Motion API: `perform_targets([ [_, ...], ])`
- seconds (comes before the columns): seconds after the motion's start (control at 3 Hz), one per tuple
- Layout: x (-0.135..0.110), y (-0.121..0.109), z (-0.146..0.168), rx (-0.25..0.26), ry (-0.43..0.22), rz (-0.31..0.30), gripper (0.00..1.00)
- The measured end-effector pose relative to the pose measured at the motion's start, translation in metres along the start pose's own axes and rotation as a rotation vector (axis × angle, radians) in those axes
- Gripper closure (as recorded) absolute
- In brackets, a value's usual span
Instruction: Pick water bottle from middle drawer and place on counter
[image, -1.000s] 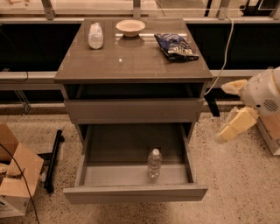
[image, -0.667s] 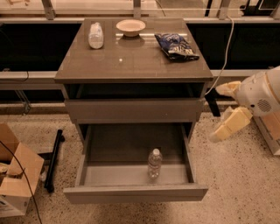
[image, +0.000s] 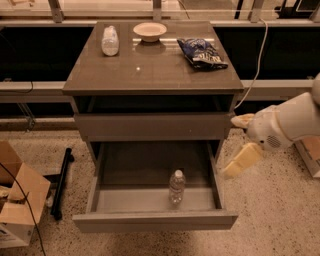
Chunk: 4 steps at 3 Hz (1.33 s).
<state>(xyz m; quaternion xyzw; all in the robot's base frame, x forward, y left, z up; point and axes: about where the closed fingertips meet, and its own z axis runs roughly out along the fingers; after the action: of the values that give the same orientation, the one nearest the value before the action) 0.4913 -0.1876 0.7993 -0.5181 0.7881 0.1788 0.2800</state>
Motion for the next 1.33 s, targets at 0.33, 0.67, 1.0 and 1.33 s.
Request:
perform_targets([
  [0.33, 0.013, 0.008, 0.050, -0.033, -0.014, 0.017, 0.00],
  [0.67, 0.023, 0.015, 0.110, -0.060, -0.032, 0.045, 0.00],
  [1.0, 0.023, 0.011, 0.111, -0.043, -0.037, 0.047, 0.00],
  [1.33, 0.019, 0.013, 0.128, -0.032, -0.064, 0.064, 0.00],
])
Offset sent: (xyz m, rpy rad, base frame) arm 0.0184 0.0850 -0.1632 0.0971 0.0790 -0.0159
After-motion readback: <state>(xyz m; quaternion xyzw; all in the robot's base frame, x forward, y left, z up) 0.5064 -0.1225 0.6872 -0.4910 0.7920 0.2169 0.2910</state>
